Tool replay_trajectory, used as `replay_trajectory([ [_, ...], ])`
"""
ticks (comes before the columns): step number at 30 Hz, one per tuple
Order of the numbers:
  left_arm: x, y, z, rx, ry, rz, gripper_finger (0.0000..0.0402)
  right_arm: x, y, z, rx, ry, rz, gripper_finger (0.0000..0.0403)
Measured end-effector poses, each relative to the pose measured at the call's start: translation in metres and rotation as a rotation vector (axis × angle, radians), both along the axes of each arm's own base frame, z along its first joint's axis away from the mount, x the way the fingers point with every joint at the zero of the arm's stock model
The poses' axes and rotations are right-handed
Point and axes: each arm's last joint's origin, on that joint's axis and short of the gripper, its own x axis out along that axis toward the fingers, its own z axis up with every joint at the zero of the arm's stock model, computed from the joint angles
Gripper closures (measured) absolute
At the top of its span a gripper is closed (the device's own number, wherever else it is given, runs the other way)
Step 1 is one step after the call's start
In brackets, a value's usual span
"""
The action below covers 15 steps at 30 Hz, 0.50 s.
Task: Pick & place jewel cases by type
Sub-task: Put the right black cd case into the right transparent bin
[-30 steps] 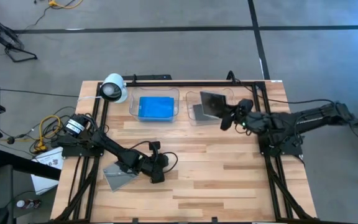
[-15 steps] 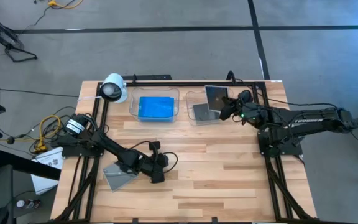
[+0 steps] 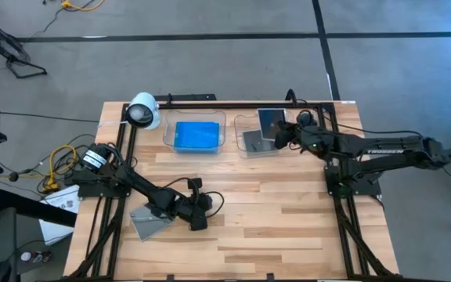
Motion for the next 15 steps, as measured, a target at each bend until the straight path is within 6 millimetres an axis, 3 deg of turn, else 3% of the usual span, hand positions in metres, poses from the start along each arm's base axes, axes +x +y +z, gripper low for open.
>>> replay_trajectory([
  [15,0.000,0.000,0.000,0.000,0.001,0.000,0.0401,0.034,-0.021,-0.032,0.115,0.034,0.032,0.0373],
])
